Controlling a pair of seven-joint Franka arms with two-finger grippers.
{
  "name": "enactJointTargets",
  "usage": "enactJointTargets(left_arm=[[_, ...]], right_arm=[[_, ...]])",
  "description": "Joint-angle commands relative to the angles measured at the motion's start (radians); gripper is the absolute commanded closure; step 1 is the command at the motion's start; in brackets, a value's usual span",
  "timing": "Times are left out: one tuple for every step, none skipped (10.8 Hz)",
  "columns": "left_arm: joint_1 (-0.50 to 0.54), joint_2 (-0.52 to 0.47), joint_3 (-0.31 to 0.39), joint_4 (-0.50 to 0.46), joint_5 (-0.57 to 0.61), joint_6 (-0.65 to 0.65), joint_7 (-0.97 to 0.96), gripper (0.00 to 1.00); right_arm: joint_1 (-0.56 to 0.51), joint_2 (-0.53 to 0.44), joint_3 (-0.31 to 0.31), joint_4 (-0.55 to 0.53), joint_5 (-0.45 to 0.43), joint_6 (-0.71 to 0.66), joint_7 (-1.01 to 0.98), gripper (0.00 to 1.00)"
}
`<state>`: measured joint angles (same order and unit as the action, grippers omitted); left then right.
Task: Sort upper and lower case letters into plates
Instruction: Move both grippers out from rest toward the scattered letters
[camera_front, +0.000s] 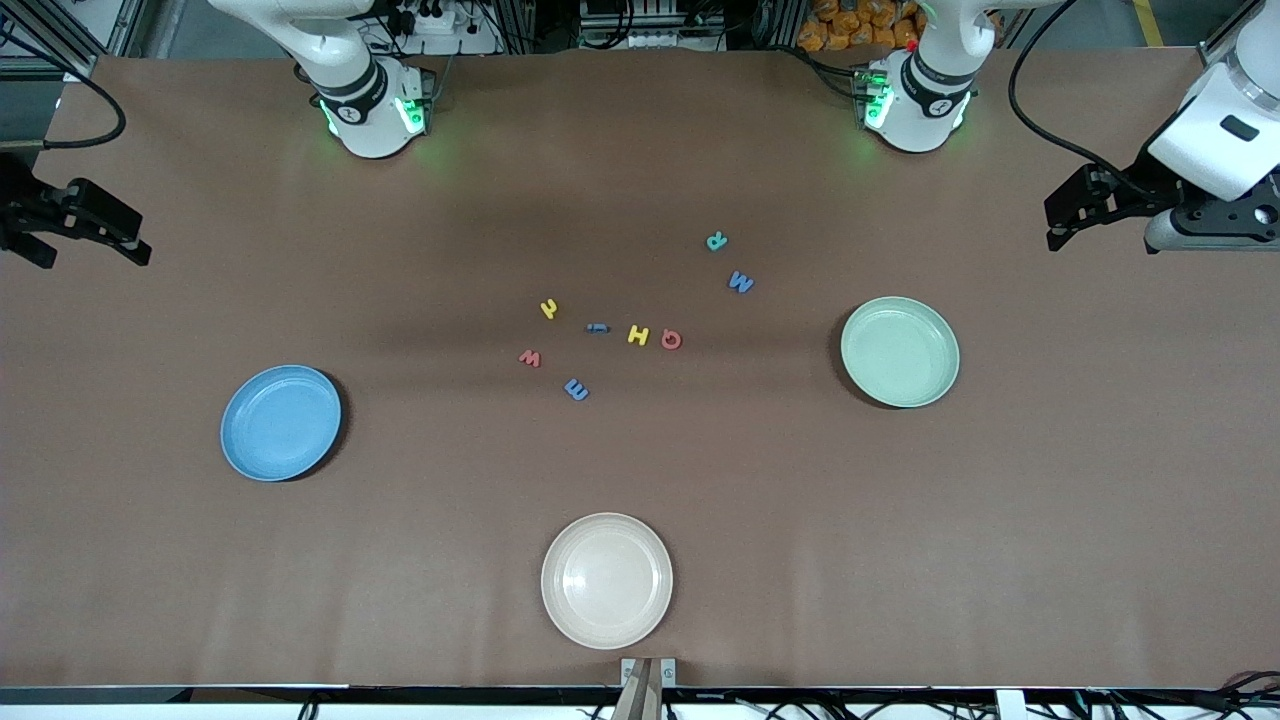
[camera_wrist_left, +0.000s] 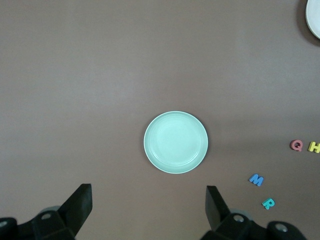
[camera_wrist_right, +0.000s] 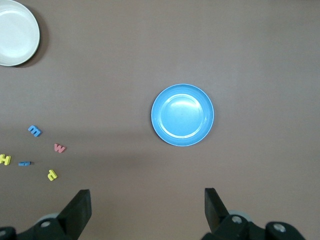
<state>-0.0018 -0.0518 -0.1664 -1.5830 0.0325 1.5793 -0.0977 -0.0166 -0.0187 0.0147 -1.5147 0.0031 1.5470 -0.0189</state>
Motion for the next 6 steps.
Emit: enactJointTargets(left_arm=[[0.002, -0.008, 0.004, 0.006, 0.017, -0.018, 0.013, 0.0], [0.002, -0.003, 0.005, 0.006, 0.007, -0.018, 0.012, 0.0], [0.009, -0.003, 0.007, -0.003, -0.009, -0.018, 0.012, 0.0], [0.013, -0.003, 0.007, -0.011, -0.022, -0.018, 0.015, 0.0], [0.011, -0.003, 0.002, -0.027, -0.029, -0.018, 0.009, 0.0], [0.009, 0.001, -0.002, -0.041, -0.045, -0.015, 0.009, 0.0]], right_arm=[[-0.016, -0.006, 0.011, -0.005, -0.011, -0.005, -0.016, 0.0], [-0.016, -0.006, 0.011, -0.005, -0.011, -0.005, -0.016, 0.0], [-0.014, -0.004, 0.011, -0.005, -0.011, -0.004, -0.015, 0.0], [-0.014, -0.003, 0.011, -0.005, -0.011, -0.004, -0.015, 0.0], [-0.013, 0.0, 0.011, -0.008, -0.011, -0.004, -0.015, 0.0], [-0.011, 0.006, 0.013, -0.016, -0.011, 0.001, -0.012, 0.0]])
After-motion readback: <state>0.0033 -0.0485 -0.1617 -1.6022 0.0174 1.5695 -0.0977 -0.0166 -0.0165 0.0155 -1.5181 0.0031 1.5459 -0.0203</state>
